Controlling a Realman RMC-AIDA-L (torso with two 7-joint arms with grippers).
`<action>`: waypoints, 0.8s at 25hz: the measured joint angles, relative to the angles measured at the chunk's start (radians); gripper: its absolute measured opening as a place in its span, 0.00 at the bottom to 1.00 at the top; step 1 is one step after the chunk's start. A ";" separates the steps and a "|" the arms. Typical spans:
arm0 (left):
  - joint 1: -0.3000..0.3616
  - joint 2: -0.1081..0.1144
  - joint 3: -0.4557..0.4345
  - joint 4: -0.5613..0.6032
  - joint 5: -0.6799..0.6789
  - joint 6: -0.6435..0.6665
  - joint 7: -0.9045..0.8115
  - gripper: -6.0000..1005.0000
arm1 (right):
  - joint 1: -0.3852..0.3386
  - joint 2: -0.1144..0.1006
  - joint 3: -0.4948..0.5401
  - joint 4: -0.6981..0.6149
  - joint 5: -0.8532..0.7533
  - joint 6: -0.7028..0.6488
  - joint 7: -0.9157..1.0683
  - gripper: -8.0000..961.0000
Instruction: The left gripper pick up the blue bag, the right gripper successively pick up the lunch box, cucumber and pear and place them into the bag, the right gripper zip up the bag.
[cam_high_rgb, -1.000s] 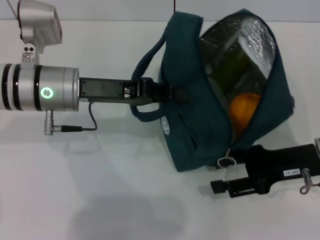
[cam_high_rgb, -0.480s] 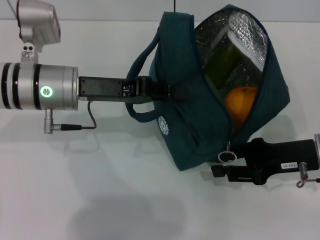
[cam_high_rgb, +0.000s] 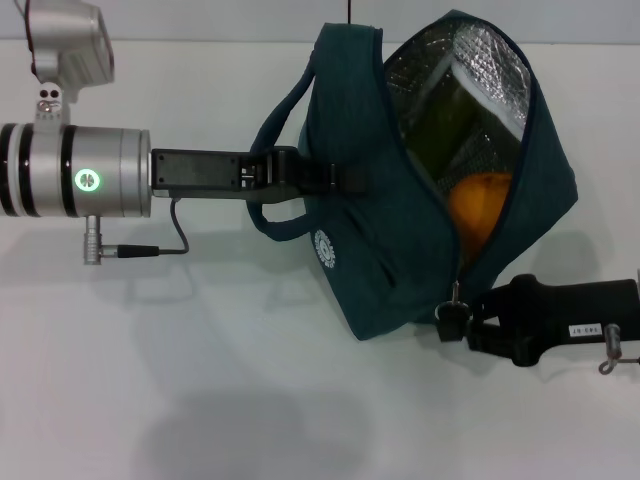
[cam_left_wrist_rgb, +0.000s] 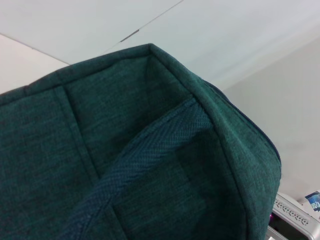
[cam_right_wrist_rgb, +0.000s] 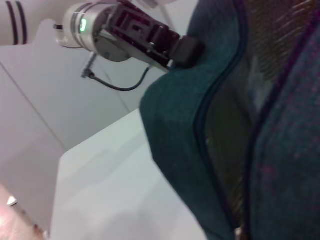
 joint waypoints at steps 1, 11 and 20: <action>0.000 0.000 0.000 0.000 0.000 0.000 0.000 0.18 | -0.004 0.001 0.001 -0.002 0.008 0.006 -0.005 0.31; 0.002 0.000 0.000 -0.003 0.003 0.000 0.005 0.19 | -0.012 0.003 -0.007 0.009 0.087 0.016 -0.024 0.01; 0.011 0.000 0.000 -0.003 0.003 0.002 0.007 0.20 | -0.014 0.002 -0.016 0.010 0.088 -0.009 -0.022 0.01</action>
